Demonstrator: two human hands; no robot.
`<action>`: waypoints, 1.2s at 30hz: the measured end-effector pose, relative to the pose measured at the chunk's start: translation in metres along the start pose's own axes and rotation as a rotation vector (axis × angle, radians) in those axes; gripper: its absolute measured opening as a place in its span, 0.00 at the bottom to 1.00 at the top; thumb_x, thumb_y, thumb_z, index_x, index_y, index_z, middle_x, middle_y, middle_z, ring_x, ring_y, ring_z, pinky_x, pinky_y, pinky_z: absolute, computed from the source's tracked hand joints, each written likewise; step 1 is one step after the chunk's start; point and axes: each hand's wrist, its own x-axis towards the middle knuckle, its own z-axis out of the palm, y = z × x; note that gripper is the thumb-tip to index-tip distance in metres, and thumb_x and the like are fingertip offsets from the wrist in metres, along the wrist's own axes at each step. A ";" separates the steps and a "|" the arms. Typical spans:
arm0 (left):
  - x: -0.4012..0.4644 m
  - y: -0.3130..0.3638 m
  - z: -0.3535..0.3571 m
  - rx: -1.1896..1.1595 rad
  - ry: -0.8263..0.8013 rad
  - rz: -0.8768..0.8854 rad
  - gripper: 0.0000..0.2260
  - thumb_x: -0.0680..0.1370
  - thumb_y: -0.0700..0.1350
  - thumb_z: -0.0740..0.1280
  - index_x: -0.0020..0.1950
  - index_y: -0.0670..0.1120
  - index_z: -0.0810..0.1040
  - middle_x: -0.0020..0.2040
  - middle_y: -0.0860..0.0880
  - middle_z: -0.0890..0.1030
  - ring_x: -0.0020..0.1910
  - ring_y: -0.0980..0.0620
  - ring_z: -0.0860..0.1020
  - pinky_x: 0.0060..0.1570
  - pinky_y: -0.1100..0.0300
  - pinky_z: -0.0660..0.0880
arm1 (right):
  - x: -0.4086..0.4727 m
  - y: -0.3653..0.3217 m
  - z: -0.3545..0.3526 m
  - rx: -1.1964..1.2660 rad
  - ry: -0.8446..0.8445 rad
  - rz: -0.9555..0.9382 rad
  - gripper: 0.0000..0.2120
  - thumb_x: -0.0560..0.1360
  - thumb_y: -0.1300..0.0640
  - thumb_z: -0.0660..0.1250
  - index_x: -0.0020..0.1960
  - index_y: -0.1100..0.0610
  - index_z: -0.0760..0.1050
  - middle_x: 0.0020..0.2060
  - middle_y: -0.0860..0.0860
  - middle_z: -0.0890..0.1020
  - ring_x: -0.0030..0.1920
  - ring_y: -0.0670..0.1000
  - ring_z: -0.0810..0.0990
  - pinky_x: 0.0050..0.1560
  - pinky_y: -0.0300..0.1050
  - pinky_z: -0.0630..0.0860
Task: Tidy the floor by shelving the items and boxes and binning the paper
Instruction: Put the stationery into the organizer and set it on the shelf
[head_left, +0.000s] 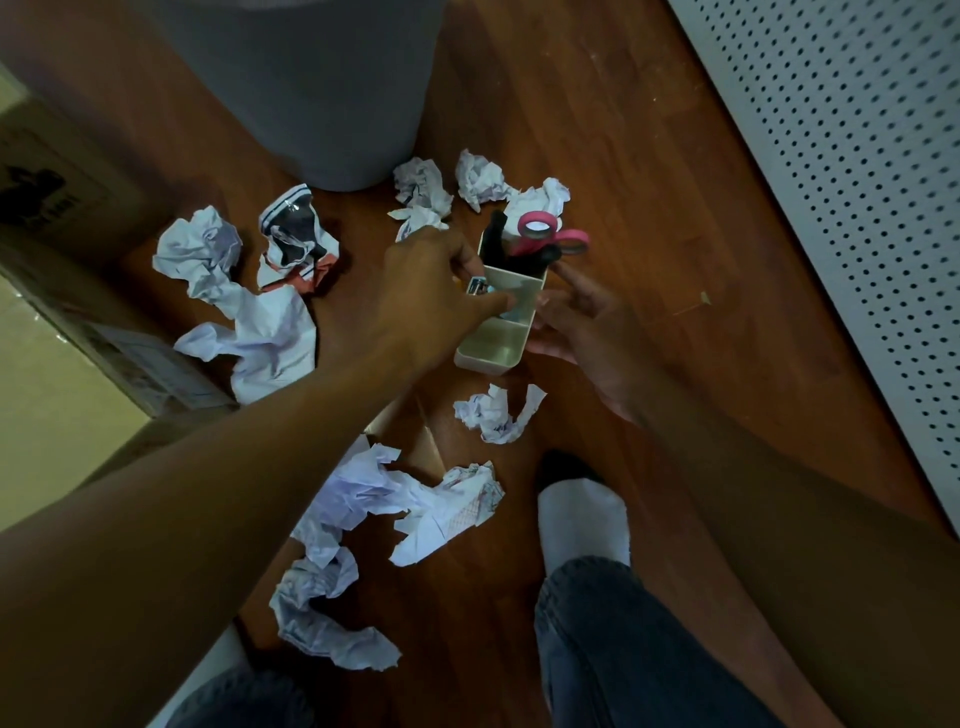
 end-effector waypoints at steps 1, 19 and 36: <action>-0.001 -0.004 0.000 -0.019 0.002 0.011 0.15 0.68 0.53 0.79 0.41 0.47 0.77 0.47 0.50 0.80 0.42 0.53 0.77 0.42 0.55 0.78 | 0.000 0.000 0.000 0.008 0.000 -0.001 0.23 0.82 0.63 0.63 0.76 0.51 0.68 0.55 0.56 0.84 0.54 0.51 0.86 0.52 0.47 0.83; 0.000 -0.091 0.020 0.732 -0.396 0.316 0.27 0.76 0.53 0.62 0.75 0.47 0.65 0.74 0.45 0.67 0.66 0.43 0.71 0.62 0.46 0.73 | 0.009 -0.001 -0.005 0.004 -0.019 0.037 0.22 0.81 0.64 0.64 0.74 0.55 0.71 0.53 0.56 0.78 0.55 0.54 0.85 0.53 0.53 0.84; 0.002 -0.087 0.009 0.492 -0.333 0.066 0.19 0.71 0.46 0.69 0.61 0.51 0.78 0.57 0.49 0.79 0.55 0.47 0.78 0.55 0.52 0.74 | 0.011 0.000 -0.007 0.024 -0.032 0.041 0.22 0.81 0.64 0.65 0.74 0.55 0.70 0.58 0.62 0.78 0.59 0.58 0.83 0.52 0.52 0.84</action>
